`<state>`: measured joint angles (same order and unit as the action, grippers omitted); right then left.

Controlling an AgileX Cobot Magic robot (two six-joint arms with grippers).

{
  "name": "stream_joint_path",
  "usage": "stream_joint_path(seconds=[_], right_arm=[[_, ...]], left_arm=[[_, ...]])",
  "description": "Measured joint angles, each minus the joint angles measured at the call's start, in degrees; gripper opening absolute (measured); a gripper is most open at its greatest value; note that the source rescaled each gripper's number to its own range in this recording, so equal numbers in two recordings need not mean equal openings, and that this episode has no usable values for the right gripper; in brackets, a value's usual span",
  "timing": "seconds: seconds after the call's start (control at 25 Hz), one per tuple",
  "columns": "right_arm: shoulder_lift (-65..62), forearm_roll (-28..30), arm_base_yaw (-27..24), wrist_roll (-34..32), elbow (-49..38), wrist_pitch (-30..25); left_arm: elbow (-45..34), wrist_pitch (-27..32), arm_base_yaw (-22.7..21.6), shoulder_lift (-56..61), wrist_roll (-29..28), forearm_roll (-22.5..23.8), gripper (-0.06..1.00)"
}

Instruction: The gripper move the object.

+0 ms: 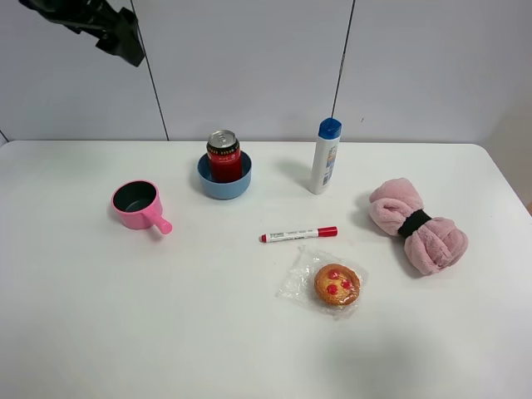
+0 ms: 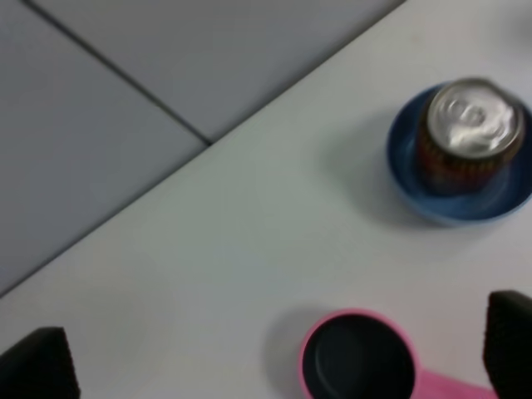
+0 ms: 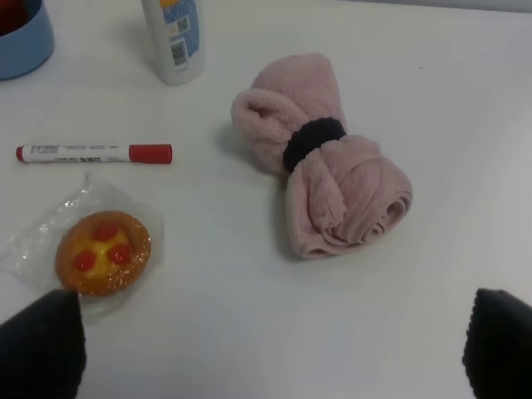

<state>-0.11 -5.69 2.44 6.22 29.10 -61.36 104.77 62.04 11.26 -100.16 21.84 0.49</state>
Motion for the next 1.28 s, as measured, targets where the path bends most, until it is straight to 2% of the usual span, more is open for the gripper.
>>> stream_joint_path(seconds=[0.16, 0.36, 0.56, 1.0, 1.28], right_arm=[[0.0, 0.0, 0.0, 0.0, 0.0, 0.0], [0.0, 0.0, 0.0, 0.0, 0.0, 0.0], [0.0, 0.0, 0.0, 0.0, 0.0, 0.0], [0.0, 0.0, 0.0, 0.0, 0.0, 0.0], [0.0, 0.0, 0.0, 0.0, 0.0, 0.0]], left_arm=[[-9.7, -2.7, -4.1, 5.5, 0.0, 0.4, 0.98], [-24.7, -10.1, -8.7, 16.6, 0.0, 0.5, 0.98], [-36.4, -12.5, -13.5, 29.3, -1.7, -0.1, 0.98], [-54.4, -13.7, -26.0, 55.7, -2.4, -0.5, 0.98], [-61.9, -13.5, -26.7, 71.4, -2.4, -7.2, 0.98]])
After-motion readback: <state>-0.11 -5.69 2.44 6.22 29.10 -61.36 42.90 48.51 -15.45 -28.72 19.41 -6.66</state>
